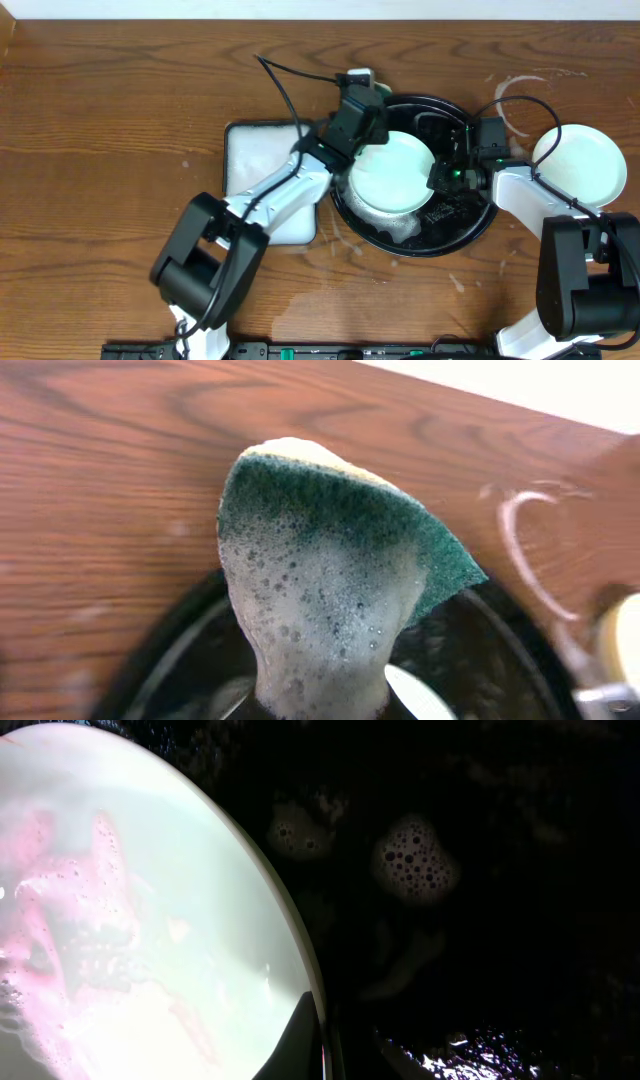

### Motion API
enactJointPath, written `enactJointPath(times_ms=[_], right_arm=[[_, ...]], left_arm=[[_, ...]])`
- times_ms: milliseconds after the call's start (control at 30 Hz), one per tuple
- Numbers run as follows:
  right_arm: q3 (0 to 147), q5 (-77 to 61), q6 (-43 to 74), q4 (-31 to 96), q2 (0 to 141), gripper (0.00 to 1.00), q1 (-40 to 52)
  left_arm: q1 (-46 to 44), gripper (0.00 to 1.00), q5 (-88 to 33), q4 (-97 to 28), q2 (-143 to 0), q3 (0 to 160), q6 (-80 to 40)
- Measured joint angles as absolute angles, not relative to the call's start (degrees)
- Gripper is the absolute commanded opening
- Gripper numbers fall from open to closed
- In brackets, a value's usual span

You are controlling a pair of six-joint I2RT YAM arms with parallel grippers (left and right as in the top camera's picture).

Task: Clean dirty plates on tray and stack at the side
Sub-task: 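Scrub the pale green plate with the sponge while right gripper holds it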

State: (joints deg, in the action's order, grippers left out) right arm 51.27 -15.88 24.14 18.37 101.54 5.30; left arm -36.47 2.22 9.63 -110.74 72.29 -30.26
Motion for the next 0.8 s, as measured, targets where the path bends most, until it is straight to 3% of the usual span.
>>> enactJointPath(times_ms=[167,367,600,800], right_arm=[[51.3,-15.9,24.1,18.4,101.5,0.01,5.3],[51.3,-15.9,24.1,18.4,101.5,0.01,5.3],[51.3,-15.9,24.1,18.5,101.5,0.01,5.3],[51.3,-15.9,24.1,18.6,101.6,0.01,5.3]], left_arm=[[-39.7,0.08,1.2,16.8,-116.8,72.3,-32.2],[-41.7,0.08,0.3,15.2,-123.1,72.3,-33.0],[-40.6,0.07,0.9,4.4,-120.8,73.1,-26.1],[-40.6,0.07,9.6,-7.5,-117.3,73.1,-21.0]])
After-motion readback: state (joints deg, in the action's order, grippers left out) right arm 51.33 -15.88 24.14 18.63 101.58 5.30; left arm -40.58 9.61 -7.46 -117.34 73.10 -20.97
